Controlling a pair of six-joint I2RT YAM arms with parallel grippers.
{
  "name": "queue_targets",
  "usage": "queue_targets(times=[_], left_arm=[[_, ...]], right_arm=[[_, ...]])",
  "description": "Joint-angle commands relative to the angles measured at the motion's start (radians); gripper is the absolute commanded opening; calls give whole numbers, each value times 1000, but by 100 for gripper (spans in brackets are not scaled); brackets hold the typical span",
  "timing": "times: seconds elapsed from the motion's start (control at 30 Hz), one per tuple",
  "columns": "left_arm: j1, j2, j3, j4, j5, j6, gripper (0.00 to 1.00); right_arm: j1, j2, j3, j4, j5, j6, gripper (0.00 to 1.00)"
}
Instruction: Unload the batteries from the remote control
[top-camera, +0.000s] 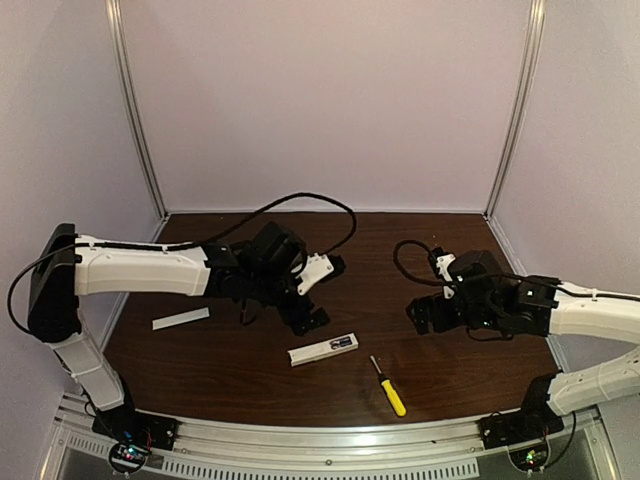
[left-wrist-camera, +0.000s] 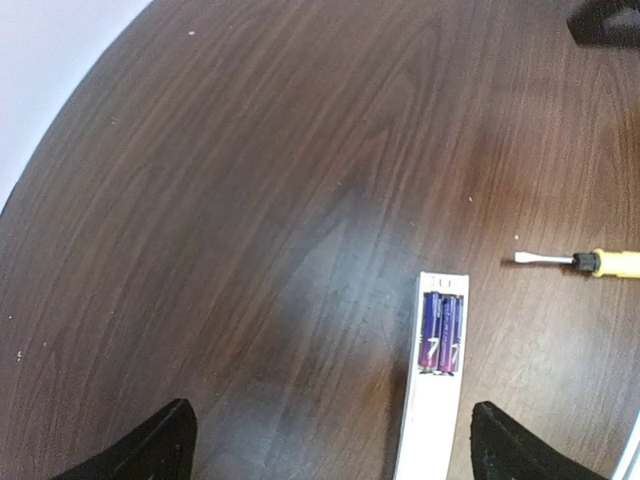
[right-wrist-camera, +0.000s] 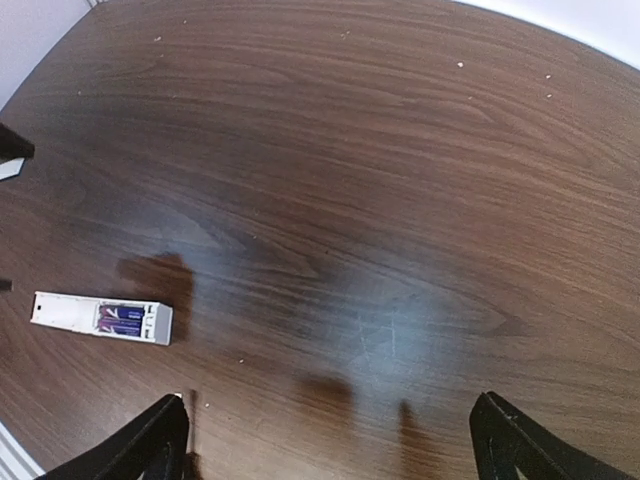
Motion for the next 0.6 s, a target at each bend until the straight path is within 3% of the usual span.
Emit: queue_targets(times=[0.0,0.3,0.57], left_arm=[[40,-55,-50,112,12,-48,97],[112,-130,-102,190,-74,-154,94],[124,-170,-144,222,-120,-179,94]], right_arm=[[39,47,-15,20,-108,7,99],[214,158,-15,10,-101,87,95],[383,230,-18,-10,-15,190,84]])
